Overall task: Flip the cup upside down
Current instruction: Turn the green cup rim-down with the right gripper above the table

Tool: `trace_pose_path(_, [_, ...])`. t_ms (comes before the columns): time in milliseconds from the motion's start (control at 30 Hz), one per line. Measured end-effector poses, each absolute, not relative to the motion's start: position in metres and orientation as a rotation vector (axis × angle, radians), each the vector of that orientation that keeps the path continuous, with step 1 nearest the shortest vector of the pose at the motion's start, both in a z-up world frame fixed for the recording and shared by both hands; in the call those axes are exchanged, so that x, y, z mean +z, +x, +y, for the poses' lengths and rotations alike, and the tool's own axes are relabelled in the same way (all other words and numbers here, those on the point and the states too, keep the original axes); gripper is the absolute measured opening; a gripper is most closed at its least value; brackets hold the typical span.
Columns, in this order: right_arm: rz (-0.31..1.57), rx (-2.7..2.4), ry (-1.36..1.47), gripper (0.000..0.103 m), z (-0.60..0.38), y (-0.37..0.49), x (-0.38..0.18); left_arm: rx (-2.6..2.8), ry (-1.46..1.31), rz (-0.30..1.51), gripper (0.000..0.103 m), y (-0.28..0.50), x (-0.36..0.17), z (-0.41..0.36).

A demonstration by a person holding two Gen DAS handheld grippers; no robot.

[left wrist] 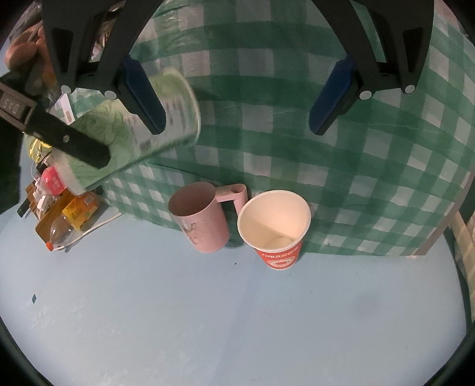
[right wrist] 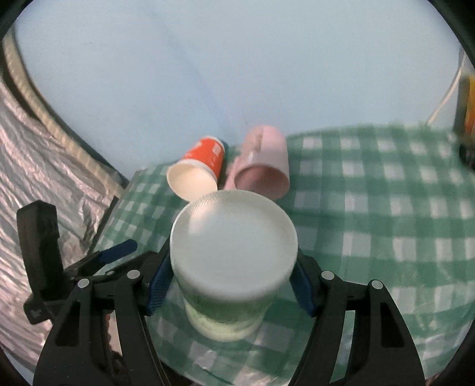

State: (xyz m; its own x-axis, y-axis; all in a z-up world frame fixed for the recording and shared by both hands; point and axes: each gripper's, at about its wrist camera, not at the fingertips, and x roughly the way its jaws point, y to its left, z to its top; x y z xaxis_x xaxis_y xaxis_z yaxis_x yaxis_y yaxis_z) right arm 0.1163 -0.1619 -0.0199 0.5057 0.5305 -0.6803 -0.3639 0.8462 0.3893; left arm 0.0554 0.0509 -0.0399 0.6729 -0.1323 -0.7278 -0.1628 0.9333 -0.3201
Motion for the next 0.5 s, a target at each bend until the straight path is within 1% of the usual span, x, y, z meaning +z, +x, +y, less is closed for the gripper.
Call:
trace_pose_path(133, [0.778,0.494,0.104,0.070,-0.150,0.105,-0.005,0.030,-0.363,0.831,0.098,0.054,-0.039,0.051])
trace_pose_path(267, [0.709,0.455,0.038,0.070,-0.142,0.099,0.004,0.031,-0.344,0.829,0.098,0.054,-0.039,0.049])
trace_pose_path(400, [0.666,0.418,-0.038,0.070,-0.137,0.092,0.010,0.040,-0.318,0.823,0.098,0.052,-0.037,0.047])
trace_pose_path(500, [0.669,0.409,-0.073,0.070,-0.134,0.091,0.010,0.046,-0.299,0.821,0.098,0.051,-0.037,0.045])
